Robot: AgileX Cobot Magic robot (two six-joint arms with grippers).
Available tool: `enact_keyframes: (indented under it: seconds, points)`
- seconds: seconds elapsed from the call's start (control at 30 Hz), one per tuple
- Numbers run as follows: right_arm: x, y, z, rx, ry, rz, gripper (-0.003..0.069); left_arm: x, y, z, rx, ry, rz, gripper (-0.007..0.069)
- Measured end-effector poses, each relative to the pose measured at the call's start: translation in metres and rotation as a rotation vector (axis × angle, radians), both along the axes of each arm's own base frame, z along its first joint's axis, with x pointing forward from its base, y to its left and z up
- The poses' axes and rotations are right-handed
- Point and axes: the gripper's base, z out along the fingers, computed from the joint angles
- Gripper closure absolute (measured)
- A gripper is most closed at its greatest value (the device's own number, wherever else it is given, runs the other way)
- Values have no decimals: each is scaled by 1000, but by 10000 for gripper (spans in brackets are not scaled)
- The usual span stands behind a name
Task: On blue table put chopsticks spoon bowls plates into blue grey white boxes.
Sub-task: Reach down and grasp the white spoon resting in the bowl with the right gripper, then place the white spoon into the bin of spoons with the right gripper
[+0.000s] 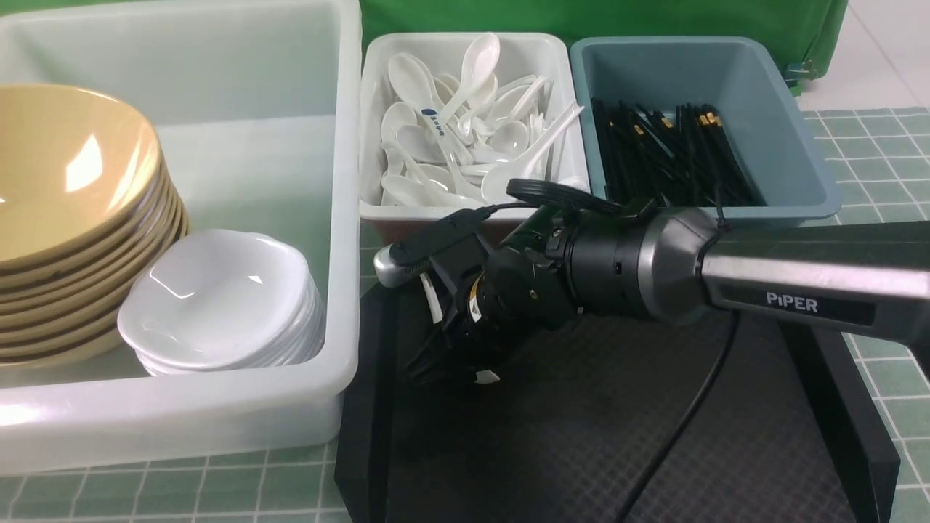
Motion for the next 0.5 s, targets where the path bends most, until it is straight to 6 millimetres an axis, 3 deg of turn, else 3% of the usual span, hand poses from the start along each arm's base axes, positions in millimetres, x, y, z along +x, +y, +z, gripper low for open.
enact_keyframes:
  seconds: [0.17,0.23,0.33,0.37,0.43,0.5]
  points:
    - [-3,-3,7,-64,19,56,493,0,0,0,0,0,0,620]
    - [-6,-7,16,-85,30,69,498,0,0,0,0,0,0,620]
    - [-18,-19,63,-83,-17,118,497,0,0,0,0,0,0,620]
    - [-19,-19,67,-78,-26,121,497,0,0,0,0,0,0,620]
    - [-22,-26,112,35,-177,131,497,0,0,0,0,0,0,620]
    - [-15,-30,137,134,-320,119,497,0,0,0,0,-1,-1,620]
